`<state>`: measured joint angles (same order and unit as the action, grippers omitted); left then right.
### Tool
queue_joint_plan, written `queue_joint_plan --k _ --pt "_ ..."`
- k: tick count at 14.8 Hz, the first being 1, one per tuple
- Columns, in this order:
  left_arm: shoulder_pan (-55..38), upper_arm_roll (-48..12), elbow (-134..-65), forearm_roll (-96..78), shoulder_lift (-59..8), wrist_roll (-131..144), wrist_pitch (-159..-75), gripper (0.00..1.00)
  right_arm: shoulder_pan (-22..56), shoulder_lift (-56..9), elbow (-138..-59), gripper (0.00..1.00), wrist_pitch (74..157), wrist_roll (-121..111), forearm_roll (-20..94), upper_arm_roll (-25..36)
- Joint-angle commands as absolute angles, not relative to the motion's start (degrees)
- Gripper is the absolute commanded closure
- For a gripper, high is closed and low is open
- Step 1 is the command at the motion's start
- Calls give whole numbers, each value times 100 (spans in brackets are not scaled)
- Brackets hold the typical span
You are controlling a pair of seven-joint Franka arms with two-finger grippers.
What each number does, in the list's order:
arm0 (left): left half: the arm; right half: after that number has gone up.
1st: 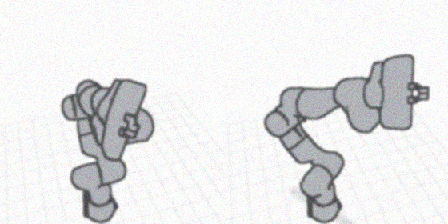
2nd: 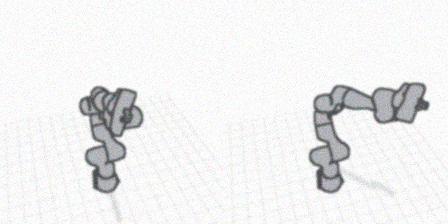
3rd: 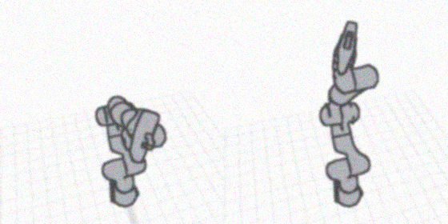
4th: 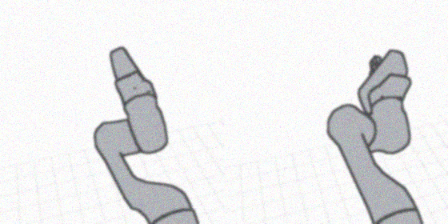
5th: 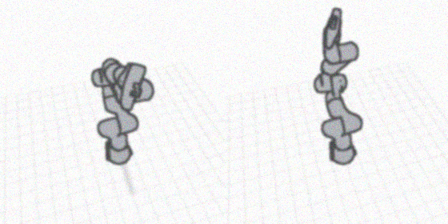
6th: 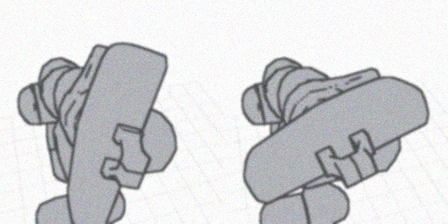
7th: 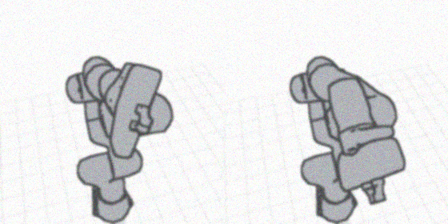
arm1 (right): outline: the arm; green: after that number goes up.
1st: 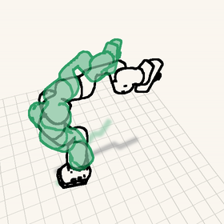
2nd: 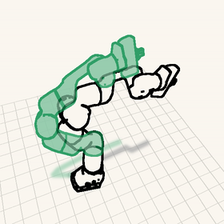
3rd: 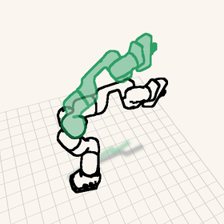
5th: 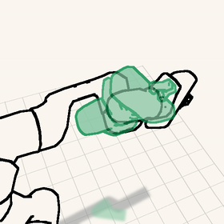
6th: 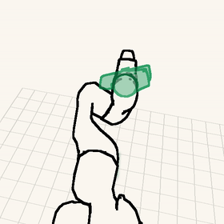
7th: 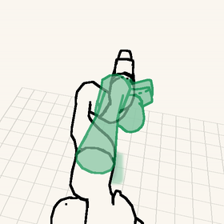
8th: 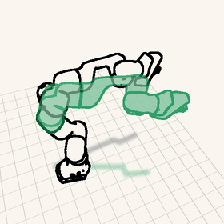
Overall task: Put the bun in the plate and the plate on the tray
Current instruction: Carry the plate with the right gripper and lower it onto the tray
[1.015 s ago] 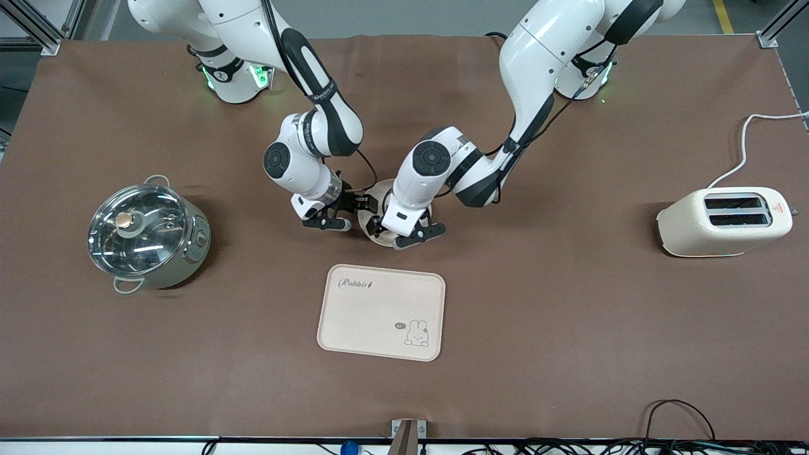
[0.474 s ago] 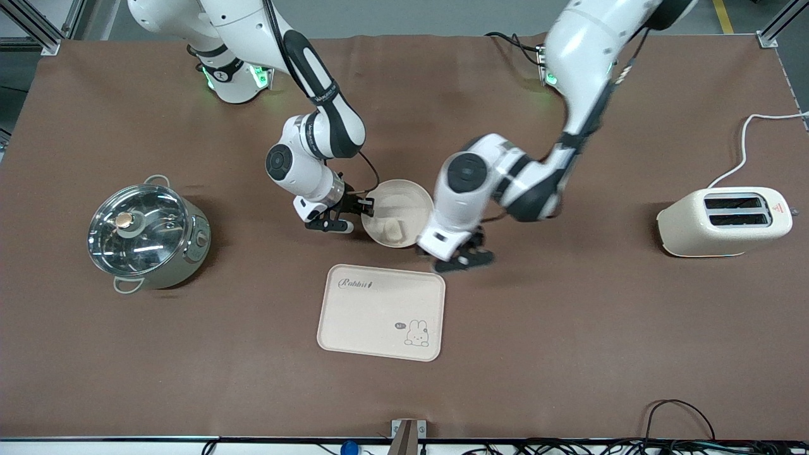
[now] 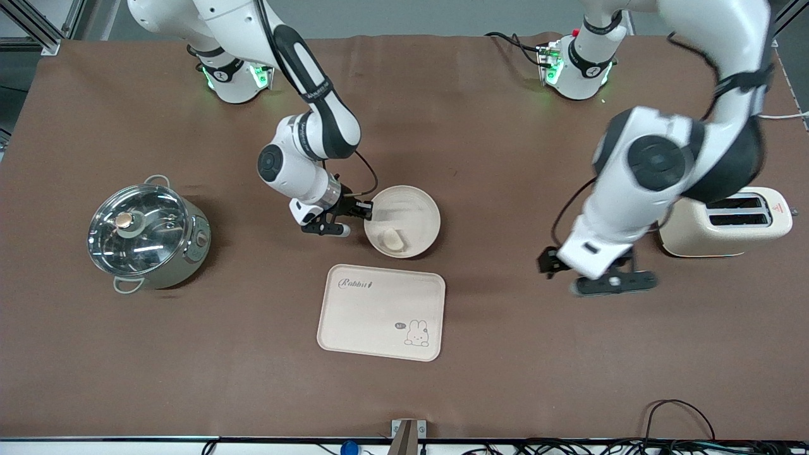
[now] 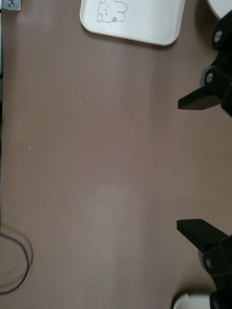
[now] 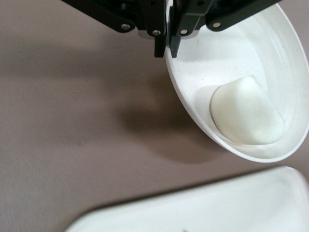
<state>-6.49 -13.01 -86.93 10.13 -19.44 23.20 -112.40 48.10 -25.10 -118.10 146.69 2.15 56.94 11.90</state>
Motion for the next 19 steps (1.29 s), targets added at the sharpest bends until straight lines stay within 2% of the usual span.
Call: queue_joint_plan --k 1,3,5,7,9,10,14,19 --pt "-134 -1371 -8868 599 -1311 1305 -10750 0 4457 -2039 -11884 100 14449 158 5810 1143" --pt "121 -1345 -8868 405 -986 750 -10391 0 4281 -2153 -11472 100 14467 150 5801 1151" --pt "421 -1310 -8677 125 -800 214 -9995 0 4149 -2765 -10814 100 14458 132 5792 1151" --pt "160 -611 -8411 -78 -503 -270 -9407 0 3982 -3415 -10067 100 14449 106 5748 1160" --pt "-656 364 -8560 -105 -247 -378 -9255 0 3894 -4101 -9329 100 14423 -200 5652 1169" --pt "-851 543 -8674 -97 -150 -378 -9290 0 3807 -4374 -9064 100 14423 -307 5564 1169" --pt "-844 493 -9148 -44 210 -396 -9466 0 3490 -5018 -8385 100 14396 -325 5502 1169" --pt "-861 299 -9159 141 281 -299 -9378 0 3314 -5089 -8332 100 14089 -316 5150 1151"
